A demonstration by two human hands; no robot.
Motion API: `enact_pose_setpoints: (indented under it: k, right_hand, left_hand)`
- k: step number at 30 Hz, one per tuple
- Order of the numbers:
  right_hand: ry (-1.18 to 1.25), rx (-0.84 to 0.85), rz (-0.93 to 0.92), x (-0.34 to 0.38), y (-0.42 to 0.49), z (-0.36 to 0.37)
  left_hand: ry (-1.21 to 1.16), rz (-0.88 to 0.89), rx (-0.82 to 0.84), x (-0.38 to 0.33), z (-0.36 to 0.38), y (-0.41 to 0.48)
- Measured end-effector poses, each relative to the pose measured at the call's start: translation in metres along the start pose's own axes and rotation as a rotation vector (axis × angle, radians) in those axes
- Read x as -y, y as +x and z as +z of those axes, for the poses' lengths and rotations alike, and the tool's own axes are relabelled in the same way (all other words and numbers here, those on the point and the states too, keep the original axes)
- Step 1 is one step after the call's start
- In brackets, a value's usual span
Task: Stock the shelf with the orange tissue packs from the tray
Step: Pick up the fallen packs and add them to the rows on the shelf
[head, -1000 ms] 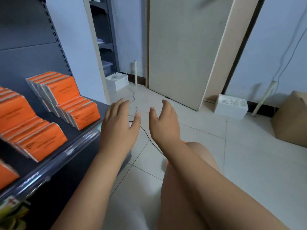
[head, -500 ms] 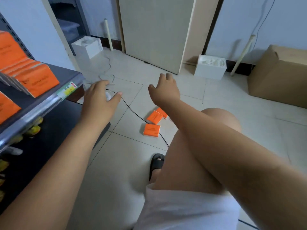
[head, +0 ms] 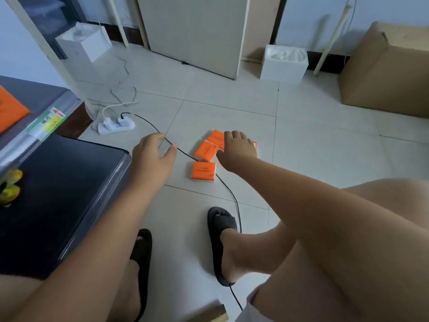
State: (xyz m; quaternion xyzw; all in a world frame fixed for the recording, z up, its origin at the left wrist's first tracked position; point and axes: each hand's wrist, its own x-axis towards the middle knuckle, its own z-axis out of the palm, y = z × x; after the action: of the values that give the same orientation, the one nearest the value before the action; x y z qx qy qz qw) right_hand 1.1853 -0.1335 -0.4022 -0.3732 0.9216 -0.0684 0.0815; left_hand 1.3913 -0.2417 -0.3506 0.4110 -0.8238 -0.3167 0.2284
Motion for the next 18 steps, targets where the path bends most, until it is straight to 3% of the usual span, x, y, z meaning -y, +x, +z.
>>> enact_pose_setpoints:
  k: [9, 15, 18]
  right_hand:
    - [-0.068, 0.267, -0.017, -0.015, 0.095, 0.096]
    - [0.338, 0.429, 0.334, -0.016, 0.164, 0.167]
    - [0.56, 0.416, 0.518, -0.013, 0.182, 0.196]
  left_hand:
    - [-0.011, -0.132, 0.15, 0.082, 0.091, 0.069]
    - [0.069, -0.172, 0.29, 0.12, 0.19, 0.102]
    - [0.054, -0.468, 0.356, 0.136, 0.233, 0.117]
